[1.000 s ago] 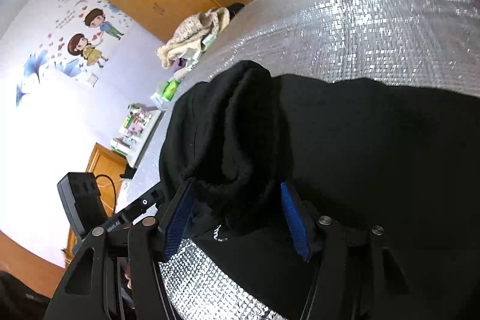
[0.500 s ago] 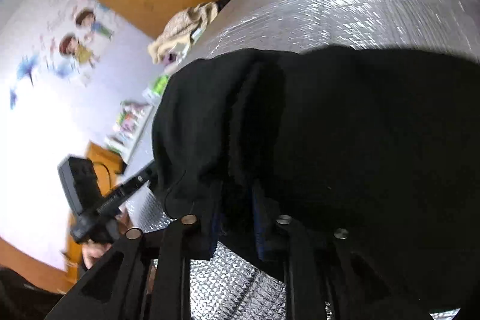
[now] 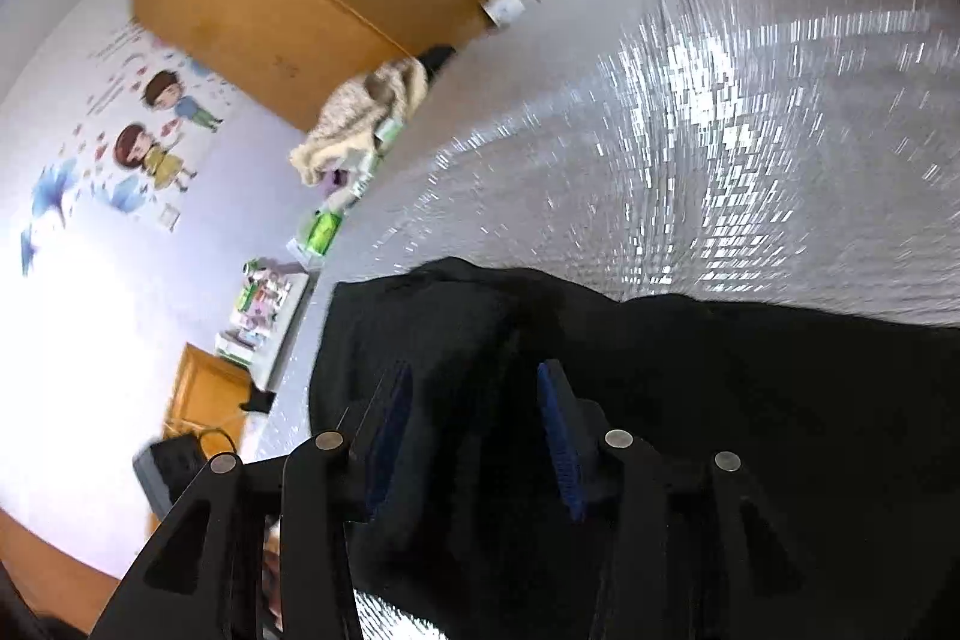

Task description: Fold clothes

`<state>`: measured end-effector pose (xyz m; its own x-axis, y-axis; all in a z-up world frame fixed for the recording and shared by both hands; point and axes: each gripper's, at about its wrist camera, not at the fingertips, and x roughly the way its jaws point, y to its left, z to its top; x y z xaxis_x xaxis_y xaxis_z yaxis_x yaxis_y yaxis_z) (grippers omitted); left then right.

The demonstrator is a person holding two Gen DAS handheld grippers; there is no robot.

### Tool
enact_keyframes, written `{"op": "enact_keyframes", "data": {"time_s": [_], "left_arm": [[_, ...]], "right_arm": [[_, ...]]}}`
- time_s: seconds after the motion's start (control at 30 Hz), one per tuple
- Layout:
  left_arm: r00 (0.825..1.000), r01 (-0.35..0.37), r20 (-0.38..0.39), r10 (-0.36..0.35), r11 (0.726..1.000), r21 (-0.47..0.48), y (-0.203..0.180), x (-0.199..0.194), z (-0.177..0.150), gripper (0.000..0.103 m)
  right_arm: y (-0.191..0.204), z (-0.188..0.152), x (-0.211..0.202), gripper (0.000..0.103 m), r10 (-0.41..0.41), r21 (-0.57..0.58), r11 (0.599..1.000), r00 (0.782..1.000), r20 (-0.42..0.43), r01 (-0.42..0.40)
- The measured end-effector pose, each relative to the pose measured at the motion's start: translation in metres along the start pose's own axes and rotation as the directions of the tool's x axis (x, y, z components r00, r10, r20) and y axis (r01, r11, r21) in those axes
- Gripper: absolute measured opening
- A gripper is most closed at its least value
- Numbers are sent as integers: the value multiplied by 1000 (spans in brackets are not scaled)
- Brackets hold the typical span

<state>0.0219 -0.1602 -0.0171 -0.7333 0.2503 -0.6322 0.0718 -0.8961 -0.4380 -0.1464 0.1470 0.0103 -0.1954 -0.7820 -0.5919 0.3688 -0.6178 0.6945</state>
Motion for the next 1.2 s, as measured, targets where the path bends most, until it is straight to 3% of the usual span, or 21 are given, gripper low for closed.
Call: {"op": "enact_keyframes", "data": {"time_s": [0.03,0.07,0.13,0.2,0.4,0.53,0.67,0.7,0.77,0.87,1.03,1.2], "left_arm": [[1000,-12,3,12,1000,17,-2,-1,-2,6],[1000,-24,5,24,999,34,-3,-1,-3,6],[999,-36,5,36,998,50,-3,0,-4,3],[999,-35,5,35,998,47,-1,1,-4,1],[1000,-30,11,29,998,53,0,2,-5,1],[1000,-13,11,12,999,38,3,0,-5,1],[1000,-4,12,4,999,37,6,-1,-6,1],[1000,-2,12,2,999,33,6,0,-6,1],[1000,5,7,-5,1000,16,8,0,-4,1],[1000,16,-1,-16,1000,-10,11,1,-2,1],[1000,18,1,-18,1000,-4,9,2,-2,1],[1000,23,4,-23,1000,6,10,4,-2,2]], "right_arm": [[0,3,4,37,4,3,1000,1000,-4,-4],[3,3,4,21,-1,-11,1000,1000,6,1],[11,3,-4,11,-2,-50,999,999,44,4],[7,3,-12,8,10,-41,999,998,68,-8],[-22,-3,-13,8,-25,37,999,997,69,22],[-14,1,-18,12,-40,14,999,997,72,39],[5,5,-35,14,-90,-46,994,986,137,97],[13,7,-40,15,-92,-69,992,983,158,104],[28,9,-45,26,-79,-120,988,980,180,102],[58,9,-39,31,-58,-224,970,982,180,98],[104,11,4,33,-80,-397,910,992,102,115],[137,23,57,42,-118,-509,854,993,12,107]]}}
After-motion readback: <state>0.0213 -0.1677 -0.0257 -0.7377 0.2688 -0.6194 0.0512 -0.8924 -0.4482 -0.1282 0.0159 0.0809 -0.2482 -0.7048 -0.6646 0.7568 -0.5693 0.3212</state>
